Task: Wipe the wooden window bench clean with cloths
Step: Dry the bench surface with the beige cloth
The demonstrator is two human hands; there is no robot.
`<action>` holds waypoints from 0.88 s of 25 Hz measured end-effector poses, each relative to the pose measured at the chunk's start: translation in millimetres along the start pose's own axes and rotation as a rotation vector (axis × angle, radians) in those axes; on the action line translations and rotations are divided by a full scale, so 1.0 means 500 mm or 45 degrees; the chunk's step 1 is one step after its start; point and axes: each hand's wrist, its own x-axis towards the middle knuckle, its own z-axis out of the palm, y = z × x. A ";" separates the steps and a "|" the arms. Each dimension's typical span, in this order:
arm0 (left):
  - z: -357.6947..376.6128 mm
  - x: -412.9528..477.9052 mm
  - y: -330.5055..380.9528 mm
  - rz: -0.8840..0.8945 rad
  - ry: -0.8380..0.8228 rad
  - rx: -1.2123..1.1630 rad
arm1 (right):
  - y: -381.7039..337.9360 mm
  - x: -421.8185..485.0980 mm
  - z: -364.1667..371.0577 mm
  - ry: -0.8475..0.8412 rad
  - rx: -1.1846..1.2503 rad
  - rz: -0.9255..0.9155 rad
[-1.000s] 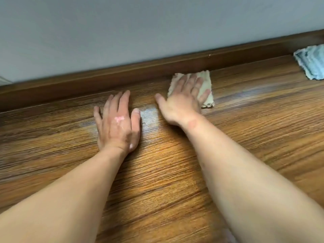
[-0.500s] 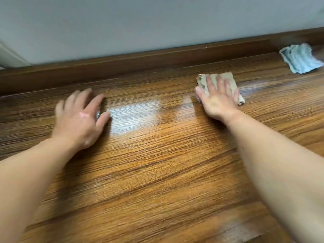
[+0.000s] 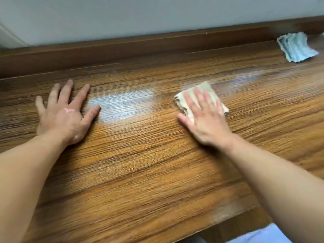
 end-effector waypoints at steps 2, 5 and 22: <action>0.005 -0.001 0.001 -0.006 0.023 0.007 | 0.061 0.081 -0.029 0.061 0.157 0.453; 0.006 -0.002 -0.005 -0.019 0.051 0.000 | -0.091 -0.014 0.041 0.104 0.220 0.504; 0.005 -0.001 -0.010 -0.009 0.050 -0.042 | -0.333 -0.313 0.135 0.138 0.316 0.291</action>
